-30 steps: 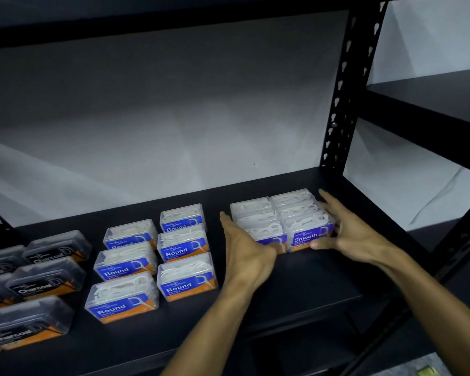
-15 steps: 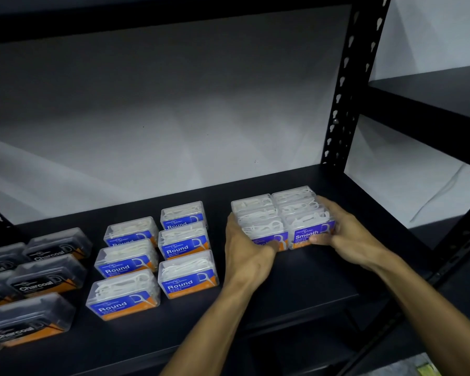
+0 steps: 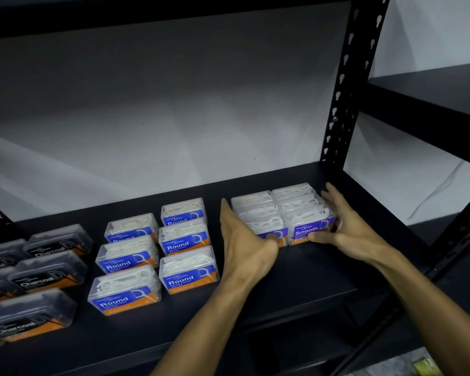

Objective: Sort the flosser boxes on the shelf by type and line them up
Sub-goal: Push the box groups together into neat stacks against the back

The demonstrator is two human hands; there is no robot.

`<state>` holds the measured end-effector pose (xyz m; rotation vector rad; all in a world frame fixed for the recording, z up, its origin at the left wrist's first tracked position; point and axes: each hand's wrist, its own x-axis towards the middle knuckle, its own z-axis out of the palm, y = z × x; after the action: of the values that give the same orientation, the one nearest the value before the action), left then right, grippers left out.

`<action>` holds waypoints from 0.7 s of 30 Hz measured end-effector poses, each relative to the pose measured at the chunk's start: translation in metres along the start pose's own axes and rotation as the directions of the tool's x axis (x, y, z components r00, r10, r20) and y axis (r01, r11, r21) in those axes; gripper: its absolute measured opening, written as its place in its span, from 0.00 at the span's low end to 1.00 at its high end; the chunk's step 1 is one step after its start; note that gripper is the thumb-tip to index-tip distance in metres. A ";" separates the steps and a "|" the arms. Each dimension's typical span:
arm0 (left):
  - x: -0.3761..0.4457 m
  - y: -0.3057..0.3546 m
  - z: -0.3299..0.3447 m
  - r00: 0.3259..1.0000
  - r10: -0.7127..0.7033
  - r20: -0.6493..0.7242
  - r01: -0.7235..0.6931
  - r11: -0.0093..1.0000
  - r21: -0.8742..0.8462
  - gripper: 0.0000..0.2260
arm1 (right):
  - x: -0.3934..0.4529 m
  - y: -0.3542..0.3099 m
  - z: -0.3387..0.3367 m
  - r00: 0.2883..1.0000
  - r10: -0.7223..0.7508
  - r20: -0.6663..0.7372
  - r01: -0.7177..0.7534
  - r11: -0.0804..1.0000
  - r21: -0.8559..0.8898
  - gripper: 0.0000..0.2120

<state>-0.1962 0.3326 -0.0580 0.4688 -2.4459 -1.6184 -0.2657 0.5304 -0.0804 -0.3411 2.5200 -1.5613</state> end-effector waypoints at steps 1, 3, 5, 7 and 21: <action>-0.003 0.007 -0.004 1.000 0.021 -0.022 -0.021 1.000 0.013 0.51 | -0.002 -0.003 0.001 0.999 -0.032 -0.031 0.031 0.999 -0.038 0.55; -0.007 0.020 -0.016 0.995 0.069 -0.065 -0.067 0.997 0.022 0.47 | -0.006 -0.015 0.004 0.983 -0.147 -0.106 0.128 0.978 -0.166 0.51; -0.006 0.031 -0.032 0.988 0.128 -0.090 -0.125 0.992 0.036 0.41 | -0.008 -0.034 0.015 0.932 -0.335 -0.138 0.276 0.904 -0.327 0.46; -0.001 0.038 -0.055 0.976 0.204 -0.083 -0.188 0.969 0.161 0.30 | -0.007 -0.055 0.030 0.868 -0.489 -0.086 0.401 0.792 -0.461 0.42; 0.080 -0.031 -0.241 0.956 -0.099 0.277 -0.178 0.556 0.812 0.24 | 0.080 -0.153 0.163 0.893 -0.197 0.405 0.395 0.773 -0.496 0.20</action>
<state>-0.1915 0.0852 0.0061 0.2646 -3.3275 -0.3618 -0.2847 0.3026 -0.0164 -1.0388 2.6753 -0.6727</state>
